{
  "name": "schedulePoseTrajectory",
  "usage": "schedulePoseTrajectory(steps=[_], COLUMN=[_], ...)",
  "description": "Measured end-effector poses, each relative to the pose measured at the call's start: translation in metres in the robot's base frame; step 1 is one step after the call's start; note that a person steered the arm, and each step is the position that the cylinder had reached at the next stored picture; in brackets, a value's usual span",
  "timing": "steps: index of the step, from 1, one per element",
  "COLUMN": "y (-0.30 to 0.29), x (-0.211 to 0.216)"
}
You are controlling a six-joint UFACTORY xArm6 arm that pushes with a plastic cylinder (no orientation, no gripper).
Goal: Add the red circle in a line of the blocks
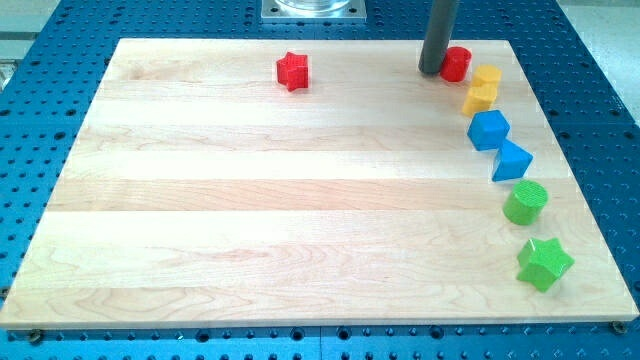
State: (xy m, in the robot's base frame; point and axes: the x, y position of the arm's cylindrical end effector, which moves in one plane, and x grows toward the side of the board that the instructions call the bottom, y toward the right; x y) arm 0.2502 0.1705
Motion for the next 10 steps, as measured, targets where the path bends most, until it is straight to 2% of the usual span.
schedulePoseTrajectory(steps=[5,6,7,8,9,10], y=[0.024,0.010,-0.067,-0.162,-0.234,-0.234], x=[-0.005,0.007,0.075,0.114,0.118,0.090])
